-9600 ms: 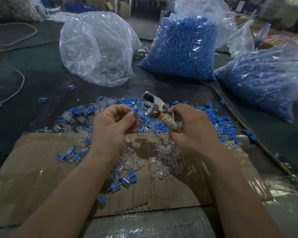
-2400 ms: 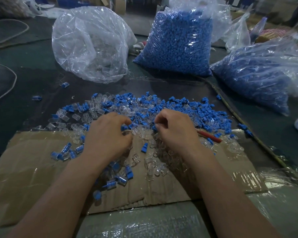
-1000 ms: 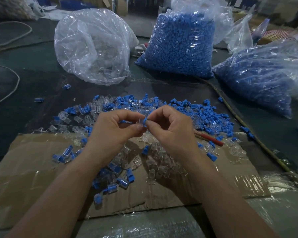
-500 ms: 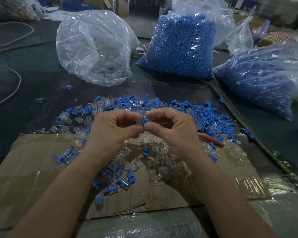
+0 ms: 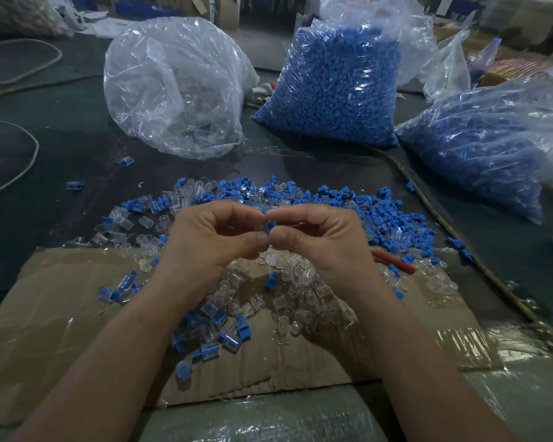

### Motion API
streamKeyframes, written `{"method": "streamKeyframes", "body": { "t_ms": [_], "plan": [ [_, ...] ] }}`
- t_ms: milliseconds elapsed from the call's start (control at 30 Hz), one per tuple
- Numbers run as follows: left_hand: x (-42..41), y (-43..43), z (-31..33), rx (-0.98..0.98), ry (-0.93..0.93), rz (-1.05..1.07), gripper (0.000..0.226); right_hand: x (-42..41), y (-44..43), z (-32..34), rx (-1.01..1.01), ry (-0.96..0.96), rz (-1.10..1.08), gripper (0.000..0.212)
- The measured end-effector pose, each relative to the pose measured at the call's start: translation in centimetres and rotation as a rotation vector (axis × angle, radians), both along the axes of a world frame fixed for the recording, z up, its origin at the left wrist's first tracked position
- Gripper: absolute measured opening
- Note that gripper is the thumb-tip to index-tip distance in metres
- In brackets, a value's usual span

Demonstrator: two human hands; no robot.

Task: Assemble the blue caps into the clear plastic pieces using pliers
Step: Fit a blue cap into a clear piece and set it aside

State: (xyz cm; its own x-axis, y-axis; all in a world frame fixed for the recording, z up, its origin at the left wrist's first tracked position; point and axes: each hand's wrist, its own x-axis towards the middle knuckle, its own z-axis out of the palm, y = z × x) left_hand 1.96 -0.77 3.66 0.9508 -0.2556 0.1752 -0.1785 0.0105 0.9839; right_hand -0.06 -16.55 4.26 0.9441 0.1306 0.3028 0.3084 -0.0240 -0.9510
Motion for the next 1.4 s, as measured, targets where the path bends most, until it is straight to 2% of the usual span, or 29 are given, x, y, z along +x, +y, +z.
{"method": "streamKeyframes", "body": {
  "t_ms": [200, 267, 300, 367, 400, 467, 533, 667, 833, 933, 1033, 1233, 1400],
  "plan": [
    [-0.2, -0.1, 0.2, 0.003, 0.002, -0.021, 0.014, 0.2, -0.2, -0.4, -0.030, -0.037, -0.035, 0.018],
    [-0.1, 0.1, 0.1, -0.052, 0.085, -0.045, 0.029, 0.2, -0.2, -0.5, -0.089, -0.052, -0.048, 0.021],
    [0.0, 0.1, 0.2, -0.072, 0.119, -0.058, 0.029, 0.2, -0.2, -0.7, -0.107, -0.062, -0.049, 0.021],
    [0.0, 0.1, 0.2, -0.084, 0.136, -0.075, 0.010, 0.2, -0.1, -0.8, -0.121, -0.084, -0.055, 0.024],
    [0.0, 0.1, 0.2, -0.083, 0.144, -0.073, 0.009, 0.2, 0.0, -0.8, -0.120, -0.090, -0.059, 0.024],
    [-0.1, 0.0, 0.2, -0.077, 0.151, -0.095, 0.021, 0.2, 0.0, -0.9, -0.109, -0.092, -0.065, 0.019],
    [-0.2, -0.1, 0.3, -0.067, 0.141, -0.103, 0.022, 0.3, 0.0, -0.9, -0.101, -0.097, -0.078, 0.020],
    [-0.1, -0.1, 0.2, -0.072, 0.162, -0.090, 0.020, 0.4, 0.0, -1.0, -0.156, -0.131, -0.097, 0.034],
    [0.1, 0.1, 0.2, -0.035, 0.169, -0.053, 0.018, 0.2, 0.2, -1.0, -0.234, -0.162, -0.102, 0.031],
    [0.1, 0.3, 0.3, -0.059, 0.170, -0.020, 0.008, 0.2, 0.2, -0.9, -0.242, -0.104, -0.059, 0.040],
    [0.1, 0.3, 0.4, -0.071, 0.209, -0.027, 0.008, 0.2, 0.1, -1.0, -0.221, -0.054, -0.033, 0.047],
    [0.1, 0.3, 0.5, -0.076, 0.248, -0.024, 0.024, 0.3, 0.1, -1.1, -0.260, -0.123, -0.055, 0.037],
    [0.1, 0.4, 0.7, -0.097, 0.273, -0.040, 0.023, 0.4, 0.1, -1.4, -0.246, -0.156, -0.065, 0.032]
  ]
}}
